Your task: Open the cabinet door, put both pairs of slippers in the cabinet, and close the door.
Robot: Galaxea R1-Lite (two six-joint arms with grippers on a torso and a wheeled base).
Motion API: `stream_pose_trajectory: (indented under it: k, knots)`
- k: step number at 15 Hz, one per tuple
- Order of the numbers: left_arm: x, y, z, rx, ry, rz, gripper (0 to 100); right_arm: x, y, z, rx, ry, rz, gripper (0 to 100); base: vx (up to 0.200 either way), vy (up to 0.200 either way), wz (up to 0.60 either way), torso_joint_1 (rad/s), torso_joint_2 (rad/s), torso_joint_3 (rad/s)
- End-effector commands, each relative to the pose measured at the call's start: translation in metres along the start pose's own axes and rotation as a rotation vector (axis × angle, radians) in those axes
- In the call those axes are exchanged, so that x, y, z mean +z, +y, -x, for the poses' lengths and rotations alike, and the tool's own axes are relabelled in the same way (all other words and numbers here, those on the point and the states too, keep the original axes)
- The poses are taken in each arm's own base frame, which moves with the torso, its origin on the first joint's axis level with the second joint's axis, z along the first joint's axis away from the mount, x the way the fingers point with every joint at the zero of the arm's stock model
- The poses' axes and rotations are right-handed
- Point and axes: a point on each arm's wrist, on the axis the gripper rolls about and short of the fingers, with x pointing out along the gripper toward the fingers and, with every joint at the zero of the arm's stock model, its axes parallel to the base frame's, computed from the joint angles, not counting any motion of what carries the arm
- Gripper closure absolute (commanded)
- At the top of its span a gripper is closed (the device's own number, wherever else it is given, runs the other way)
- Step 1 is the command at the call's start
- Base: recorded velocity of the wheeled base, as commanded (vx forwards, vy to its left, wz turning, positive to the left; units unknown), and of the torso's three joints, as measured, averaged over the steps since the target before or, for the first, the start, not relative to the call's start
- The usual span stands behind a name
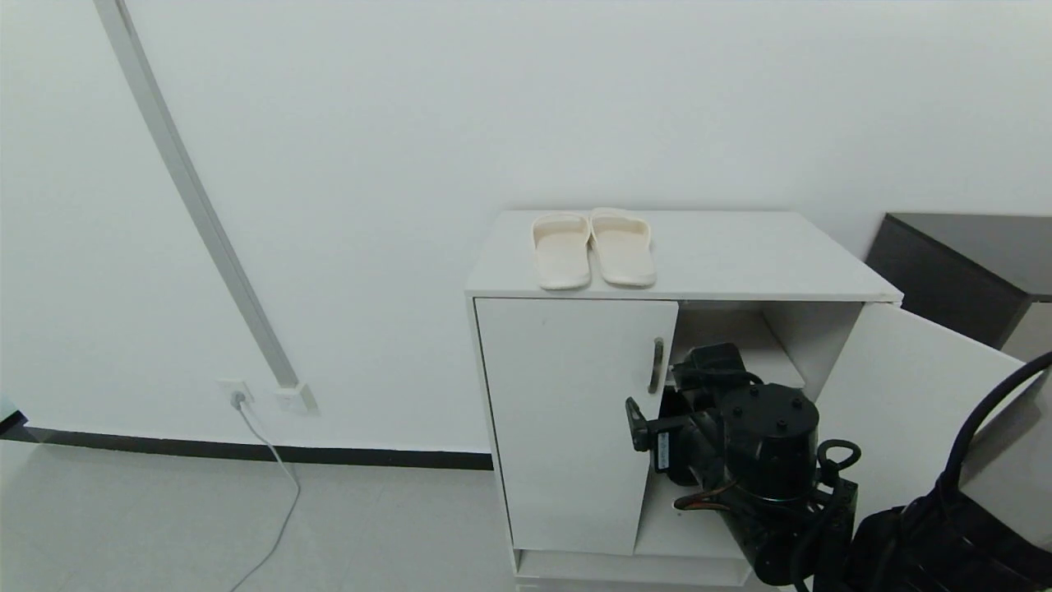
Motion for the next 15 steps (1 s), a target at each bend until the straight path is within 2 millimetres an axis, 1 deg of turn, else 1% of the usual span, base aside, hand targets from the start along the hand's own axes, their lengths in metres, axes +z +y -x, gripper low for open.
stream_pose_trajectory:
  k: [1, 6, 10, 11, 12, 15]
  knots:
    - [0.000, 0.000, 0.000, 0.000, 0.002, 0.002, 100, -0.002, 0.001, -0.001, 0.010, 0.005, 0.004, 0, 0.000, 0.000, 0.00, 0.232, -0.53, -0.315]
    - [0.000, 0.000, 0.000, 0.000, 0.002, 0.002, 100, -0.005, 0.003, -0.003, 0.017, 0.013, 0.009, 0, 0.000, 0.000, 0.00, 0.241, -0.56, -0.323]
    - [0.000, 0.000, 0.000, 0.000, 0.002, 0.002, 100, -0.013, 0.006, -0.005, 0.058, 0.034, 0.023, 0, 0.000, 0.000, 0.00, 0.267, -0.59, -0.328]
    - [0.000, 0.000, 0.000, 0.000, 0.002, 0.002, 100, -0.009, 0.009, -0.007, 0.075, 0.013, 0.022, 0, 0.000, 0.000, 0.00, 0.212, -0.47, -0.256]
    - [0.000, 0.000, 0.000, 0.000, 0.002, 0.002, 100, 0.000, 0.013, -0.012, 0.081, -0.007, 0.013, 0, 0.000, 0.000, 0.00, 0.193, -0.42, -0.246]
    - [0.000, 0.000, 0.000, 0.000, 0.002, 0.001, 100, 0.035, 0.030, -0.030, 0.083, 0.014, -0.038, 0, 0.000, 0.000, 0.00, 0.175, -0.39, -0.212]
